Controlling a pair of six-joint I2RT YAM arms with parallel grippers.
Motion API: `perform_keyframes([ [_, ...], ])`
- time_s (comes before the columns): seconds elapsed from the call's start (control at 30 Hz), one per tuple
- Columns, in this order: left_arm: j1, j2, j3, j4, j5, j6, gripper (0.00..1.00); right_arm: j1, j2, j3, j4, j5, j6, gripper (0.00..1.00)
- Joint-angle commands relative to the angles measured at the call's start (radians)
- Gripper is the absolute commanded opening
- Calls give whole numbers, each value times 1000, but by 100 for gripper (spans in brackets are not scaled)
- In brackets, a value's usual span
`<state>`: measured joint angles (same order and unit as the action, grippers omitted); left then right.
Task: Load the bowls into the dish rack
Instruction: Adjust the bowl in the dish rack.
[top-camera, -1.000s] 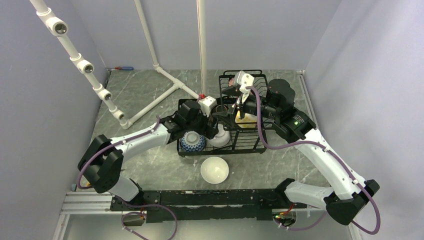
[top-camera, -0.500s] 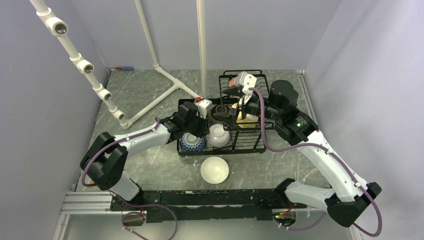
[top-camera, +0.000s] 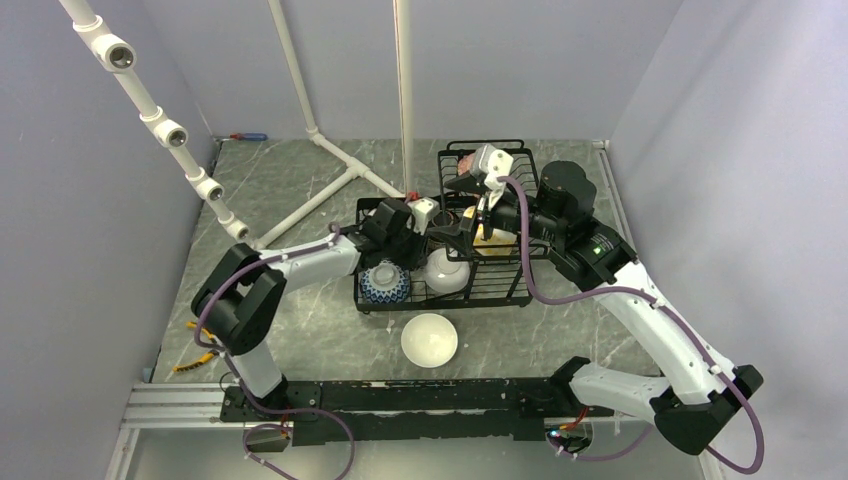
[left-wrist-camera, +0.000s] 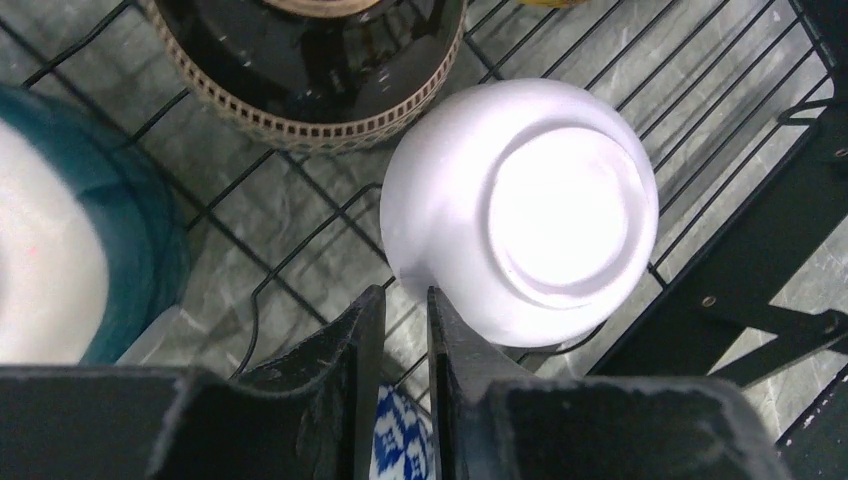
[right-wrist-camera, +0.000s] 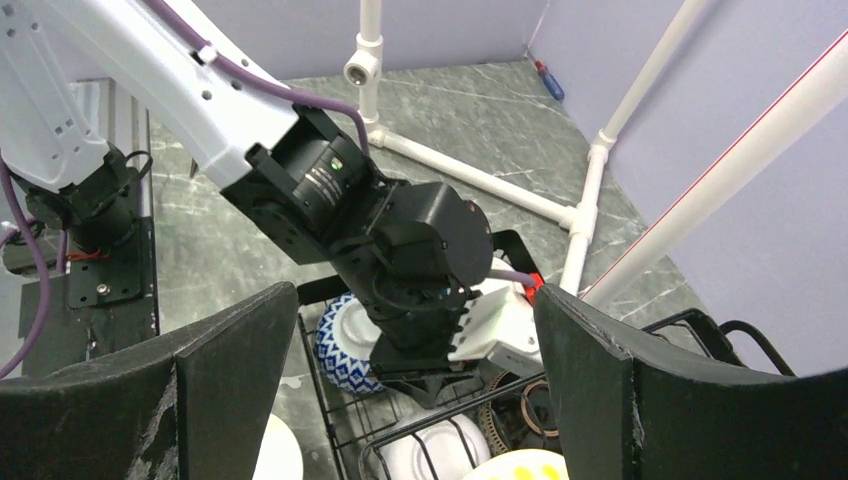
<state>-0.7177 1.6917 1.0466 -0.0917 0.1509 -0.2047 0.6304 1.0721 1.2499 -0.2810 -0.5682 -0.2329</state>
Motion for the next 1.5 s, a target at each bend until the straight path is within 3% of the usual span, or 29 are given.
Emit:
perform_keyframes([
  [0.0,-33,57,61,37,58,19,27,-4,-26,13,47,3,-8,92],
  [0.37,-72,155,85,188,169,-112,28,-2,-31,2,47,10,-16,92],
  [0.8,-84,263,58,510,311,-327,29,-4,-34,4,35,16,-23,92],
  [0.97,-84,208,23,469,229,-279,30,-4,-43,2,28,22,-24,93],
  [1.03,-82,154,-13,425,142,-230,37,-4,-48,-2,29,23,-23,93],
  [1.1,-76,85,-57,395,38,-210,50,-3,-52,-4,30,23,-21,93],
  [1.23,-52,-57,-169,425,-101,-191,68,-4,-54,-7,37,17,-17,93],
  [1.4,-30,-229,-270,435,-172,-144,82,-4,-46,-2,35,11,-16,92],
  [1.47,-27,-324,-313,432,-199,-107,92,-4,-47,2,33,13,-17,92],
])
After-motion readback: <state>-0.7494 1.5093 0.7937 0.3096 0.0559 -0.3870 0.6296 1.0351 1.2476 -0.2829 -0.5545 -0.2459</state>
